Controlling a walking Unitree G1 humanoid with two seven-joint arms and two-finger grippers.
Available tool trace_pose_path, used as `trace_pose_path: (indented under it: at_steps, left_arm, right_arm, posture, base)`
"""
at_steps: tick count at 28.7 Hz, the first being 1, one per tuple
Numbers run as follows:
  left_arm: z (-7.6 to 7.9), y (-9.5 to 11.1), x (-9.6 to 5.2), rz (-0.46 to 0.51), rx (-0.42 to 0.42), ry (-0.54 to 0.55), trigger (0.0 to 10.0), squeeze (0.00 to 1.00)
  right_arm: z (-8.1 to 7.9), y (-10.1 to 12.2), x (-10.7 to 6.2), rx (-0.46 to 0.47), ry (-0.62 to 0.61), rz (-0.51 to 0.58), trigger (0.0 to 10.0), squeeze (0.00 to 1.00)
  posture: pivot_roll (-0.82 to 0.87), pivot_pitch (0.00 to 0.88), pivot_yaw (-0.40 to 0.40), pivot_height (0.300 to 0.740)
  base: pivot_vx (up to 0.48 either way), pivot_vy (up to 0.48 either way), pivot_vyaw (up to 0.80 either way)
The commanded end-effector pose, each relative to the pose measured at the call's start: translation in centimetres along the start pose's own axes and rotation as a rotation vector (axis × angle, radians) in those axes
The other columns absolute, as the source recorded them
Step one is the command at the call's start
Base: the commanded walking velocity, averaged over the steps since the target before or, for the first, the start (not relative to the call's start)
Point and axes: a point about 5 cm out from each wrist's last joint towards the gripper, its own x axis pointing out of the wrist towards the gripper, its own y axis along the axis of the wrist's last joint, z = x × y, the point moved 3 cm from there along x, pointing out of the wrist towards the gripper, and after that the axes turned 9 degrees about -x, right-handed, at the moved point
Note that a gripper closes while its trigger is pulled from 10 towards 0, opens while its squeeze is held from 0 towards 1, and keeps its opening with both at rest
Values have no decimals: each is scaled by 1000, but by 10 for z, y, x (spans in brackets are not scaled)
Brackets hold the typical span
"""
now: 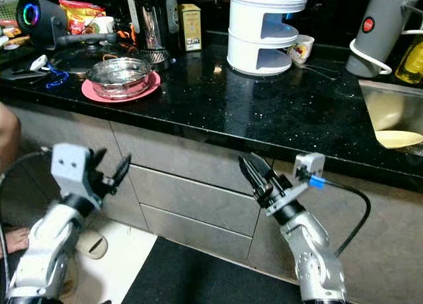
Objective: Kitchen organization
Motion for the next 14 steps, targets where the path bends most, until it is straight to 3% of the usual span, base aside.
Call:
trace_pose_path:
  at_steps: [1, 6, 14]
  left_arm:
    - [5, -2, 0, -17, 2, -3, 10000, 0]
    - [9, -2, -1, -24, 15, -8, 10000, 0]
    - [5, 5, 2, -3, 37, 30, 10000, 0]
  right_arm:
    - [-8, 4, 8, -3, 39, 6, 10000, 0]
    - [-20, 6, 22, -17, 116, 8, 10000, 0]
    - [-33, 10, 32, 15, 170, 17, 10000, 0]
  posture:
    - [12, 0, -46, 740]
    - [25, 0, -46, 740]
    - [30, 0, -47, 740]
  base:
    - [0, 0, 0]
    - [0, 0, 0]
    - [255, 0, 0]
